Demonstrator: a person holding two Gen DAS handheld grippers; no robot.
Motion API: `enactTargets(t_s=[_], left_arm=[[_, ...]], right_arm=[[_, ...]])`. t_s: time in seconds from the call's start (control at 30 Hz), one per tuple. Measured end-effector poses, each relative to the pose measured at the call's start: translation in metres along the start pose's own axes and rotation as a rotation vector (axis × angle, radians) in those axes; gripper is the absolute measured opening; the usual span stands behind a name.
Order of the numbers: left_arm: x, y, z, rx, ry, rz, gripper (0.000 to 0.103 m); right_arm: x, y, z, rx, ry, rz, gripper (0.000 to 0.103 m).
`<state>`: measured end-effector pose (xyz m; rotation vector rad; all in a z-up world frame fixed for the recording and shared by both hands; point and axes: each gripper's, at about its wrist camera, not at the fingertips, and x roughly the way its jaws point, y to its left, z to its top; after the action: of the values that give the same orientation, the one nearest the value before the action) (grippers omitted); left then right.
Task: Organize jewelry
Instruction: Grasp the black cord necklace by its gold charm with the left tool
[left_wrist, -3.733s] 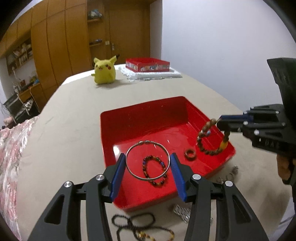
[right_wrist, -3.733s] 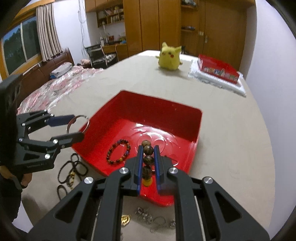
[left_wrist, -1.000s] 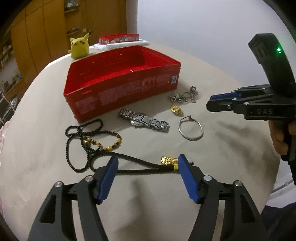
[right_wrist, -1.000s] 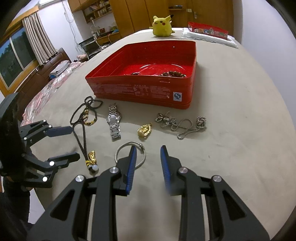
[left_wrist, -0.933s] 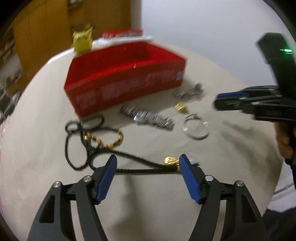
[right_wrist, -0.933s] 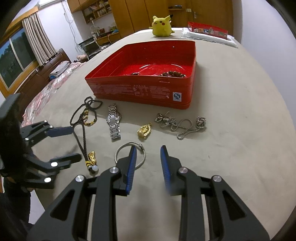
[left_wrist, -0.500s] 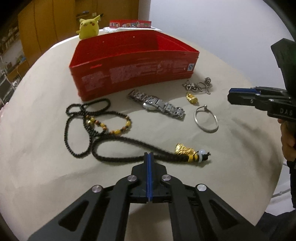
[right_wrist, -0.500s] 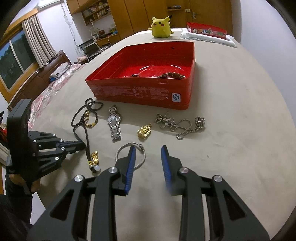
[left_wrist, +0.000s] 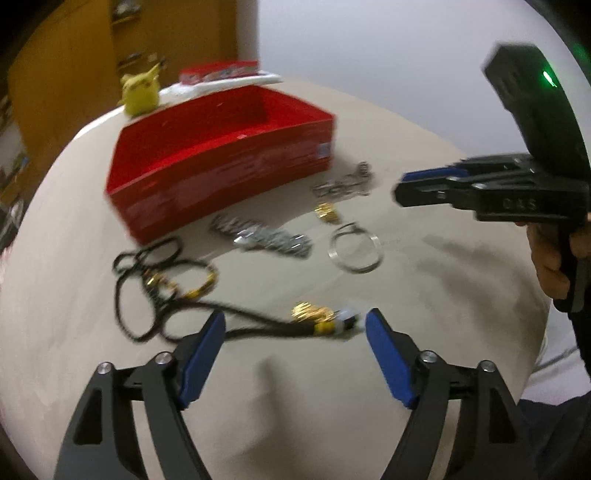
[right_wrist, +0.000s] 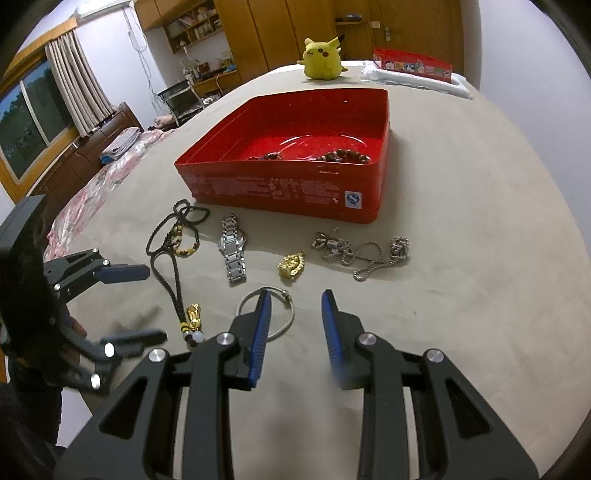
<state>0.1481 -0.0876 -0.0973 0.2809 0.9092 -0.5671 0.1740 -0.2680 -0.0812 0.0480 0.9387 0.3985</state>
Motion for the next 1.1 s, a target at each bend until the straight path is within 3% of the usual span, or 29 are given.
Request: enactTargets(t_s=[0.23, 0.3, 0.4, 0.47, 0.63, 0.87, 1.1], left_arm=[[0.034, -0.007, 0.000, -0.033, 0.067, 0.114, 0.086], [0.033, -0.002, -0.004, -0.068, 0.060, 0.088, 0.081], [0.023, 0.009, -0.012, -0.095, 0.038, 0.104, 0.051], [0.018, 0.022, -0.017, -0.147, 0.041, 0.056, 0.011], [0.008, 0.042, -0.030, -0.240, 0.007, 0.018, 0.010], [-0.003, 0.042, -0.035, -0.253, -0.024, 0.020, 0.009], [-0.037, 0.033, -0.031, -0.228, -0.100, 0.027, 0.009]], right_arm=[[0.002, -0.006, -0.002, 0.017, 0.006, 0.007, 0.028], [0.002, -0.007, -0.002, 0.017, 0.005, 0.009, 0.028], [0.002, -0.009, -0.002, 0.020, 0.005, 0.014, 0.028], [0.004, -0.008, -0.003, 0.016, 0.011, 0.020, 0.028], [0.013, -0.003, -0.004, 0.005, 0.035, 0.032, 0.028], [0.021, 0.004, -0.005, -0.006, 0.054, 0.027, 0.028], [0.034, 0.008, -0.003, -0.027, 0.075, 0.022, 0.028]])
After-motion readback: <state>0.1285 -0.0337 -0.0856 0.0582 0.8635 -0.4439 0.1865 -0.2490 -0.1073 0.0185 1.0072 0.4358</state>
